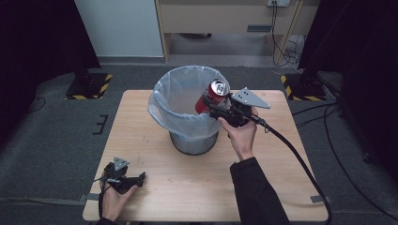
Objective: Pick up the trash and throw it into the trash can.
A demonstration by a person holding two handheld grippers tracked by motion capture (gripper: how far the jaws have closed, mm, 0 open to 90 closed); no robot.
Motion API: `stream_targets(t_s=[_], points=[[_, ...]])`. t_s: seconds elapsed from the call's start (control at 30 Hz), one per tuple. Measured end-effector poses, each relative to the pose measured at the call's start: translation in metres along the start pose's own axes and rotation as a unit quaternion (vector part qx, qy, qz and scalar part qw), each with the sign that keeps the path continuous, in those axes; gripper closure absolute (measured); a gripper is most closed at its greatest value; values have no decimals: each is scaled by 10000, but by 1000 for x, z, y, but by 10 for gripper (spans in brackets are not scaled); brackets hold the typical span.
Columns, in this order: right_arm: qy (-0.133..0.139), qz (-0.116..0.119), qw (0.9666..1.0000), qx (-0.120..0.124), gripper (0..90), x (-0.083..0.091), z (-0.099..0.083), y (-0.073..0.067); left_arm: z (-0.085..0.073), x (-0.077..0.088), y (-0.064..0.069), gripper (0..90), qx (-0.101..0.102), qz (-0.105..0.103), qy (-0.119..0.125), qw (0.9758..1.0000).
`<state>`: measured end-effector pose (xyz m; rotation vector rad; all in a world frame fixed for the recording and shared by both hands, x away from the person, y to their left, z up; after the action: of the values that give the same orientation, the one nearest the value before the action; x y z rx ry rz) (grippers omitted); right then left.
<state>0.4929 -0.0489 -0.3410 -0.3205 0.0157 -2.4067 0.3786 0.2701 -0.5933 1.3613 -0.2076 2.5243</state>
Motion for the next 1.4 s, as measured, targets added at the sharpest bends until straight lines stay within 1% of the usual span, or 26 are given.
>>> stream_targets(t_s=[0.1,0.13,0.27,0.33,0.43,0.47,0.57,0.63,0.7,0.8,1.07,1.2,1.27,1.3,1.33,1.4], points=[[-64,-2,10000,-14,293,-1,-2,0,0,0,0,0,0,0,0,10000],[-64,-2,10000,-14,293,-1,-2,0,0,0,0,0,0,0,0,10000],[33,-30,10000,38,273,7,2,-2,0,0,0,0,-4,1,1,10000],[111,-75,9999,74,267,12,7,-1,0,0,0,0,-7,-2,1,10000],[225,-180,9995,87,252,23,13,4,0,0,0,0,-8,-1,1,10000],[225,-180,9995,87,252,23,13,4,0,0,0,0,-8,-1,1,10000],[230,-295,9993,97,233,35,15,10,0,0,0,0,-7,-1,2,10000],[220,-348,9991,102,219,46,13,15,0,0,0,0,-8,1,2,10000],[212,-349,9991,88,214,49,11,16,0,0,0,0,-8,1,2,10000],[134,-391,9991,62,201,61,2,20,0,0,0,0,-8,4,3,10000],[-119,-459,9989,-25,187,81,-28,27,0,0,0,0,-5,9,4,10000],[-227,-496,9985,-74,182,88,-44,32,0,0,0,0,-4,12,6,10000],[-338,-520,9980,-83,178,91,-53,34,0,0,0,0,-5,13,6,10000],[-338,-520,9980,-83,178,91,-53,34,0,0,0,0,-5,13,6,10000],[-429,-508,9977,-90,172,92,-62,35,0,0,1,0,-8,10,7,10000],[-528,-519,9972,-86,173,94,-71,35,0,0,1,0,-10,10,6,10000]])
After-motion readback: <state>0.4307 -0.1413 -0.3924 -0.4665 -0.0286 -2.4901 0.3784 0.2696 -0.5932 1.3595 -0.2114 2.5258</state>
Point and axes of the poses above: each handheld gripper's, and its own axes: x roughly backward along the jaws, z roughly out of its top, y roughly to its right, the point moved 8 cm from there along -x, roughly forward along the jaws, and after that the axes turned 11 degrees about -y, right-handed, at the moved point
